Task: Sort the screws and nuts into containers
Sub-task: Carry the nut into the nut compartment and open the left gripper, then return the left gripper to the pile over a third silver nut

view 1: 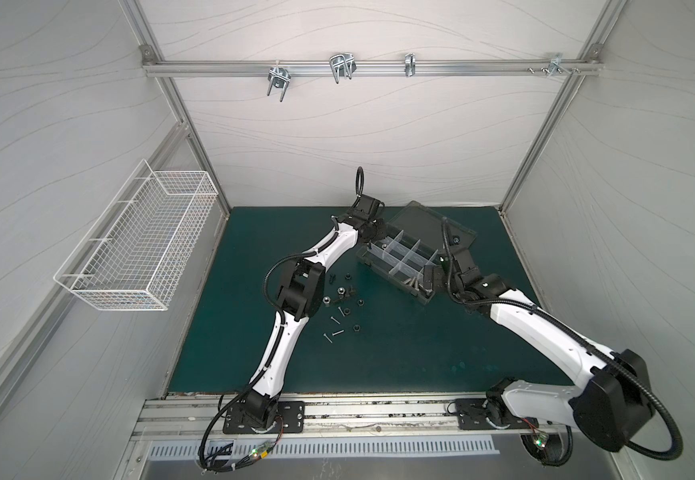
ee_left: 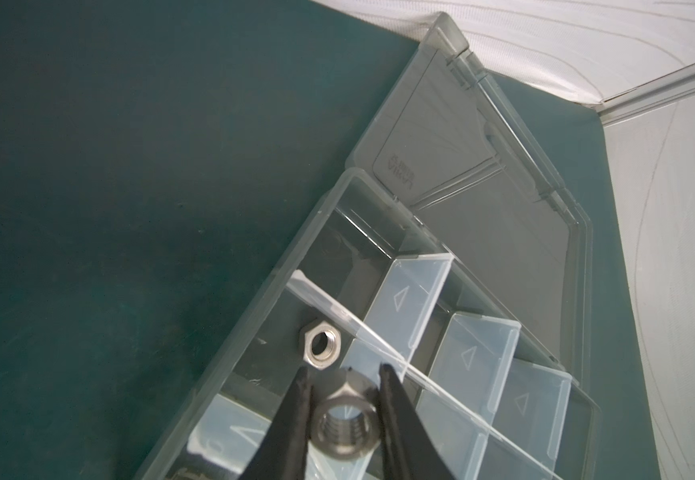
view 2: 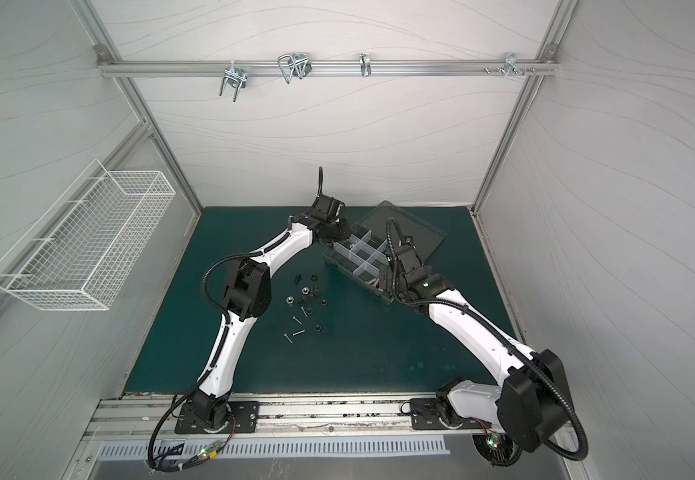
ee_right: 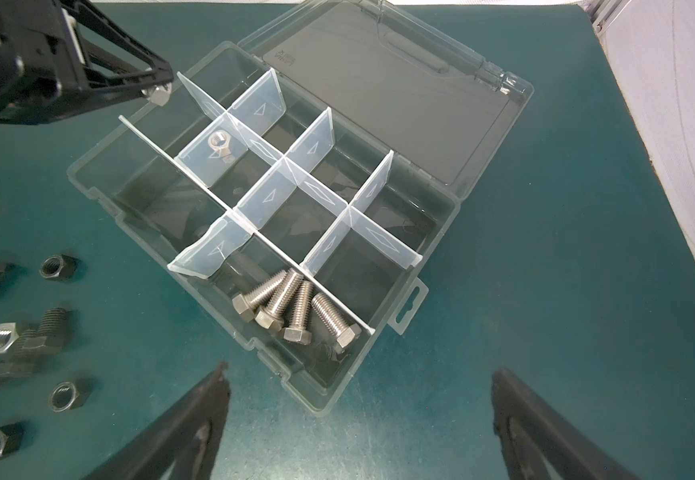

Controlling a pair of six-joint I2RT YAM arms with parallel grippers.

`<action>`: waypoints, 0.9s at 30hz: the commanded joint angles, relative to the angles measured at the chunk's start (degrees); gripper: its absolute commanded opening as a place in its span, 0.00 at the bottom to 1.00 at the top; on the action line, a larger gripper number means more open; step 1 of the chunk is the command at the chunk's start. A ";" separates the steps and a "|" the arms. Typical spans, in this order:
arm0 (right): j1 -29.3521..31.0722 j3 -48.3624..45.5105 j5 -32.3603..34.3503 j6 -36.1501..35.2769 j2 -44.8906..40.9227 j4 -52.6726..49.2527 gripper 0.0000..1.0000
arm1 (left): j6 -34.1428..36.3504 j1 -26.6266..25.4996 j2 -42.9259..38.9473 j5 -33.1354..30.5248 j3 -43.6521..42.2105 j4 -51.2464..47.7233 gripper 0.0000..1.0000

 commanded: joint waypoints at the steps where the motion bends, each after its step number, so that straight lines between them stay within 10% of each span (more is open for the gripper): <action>1: -0.39 1.70 -0.27 1.07 -1.31 -1.13 0.99 | -0.03 -0.33 1.65 0.70 3.46 -0.42 0.32; 15: -0.39 0.91 -0.49 1.12 -1.61 -0.69 0.99 | 1.77 -0.64 -6.64 0.08 -0.69 -0.08 0.45; 27: -0.39 0.30 -0.62 1.03 -1.53 -0.25 0.99 | 3.49 -1.65 -30.49 -8.18 -28.66 7.81 0.45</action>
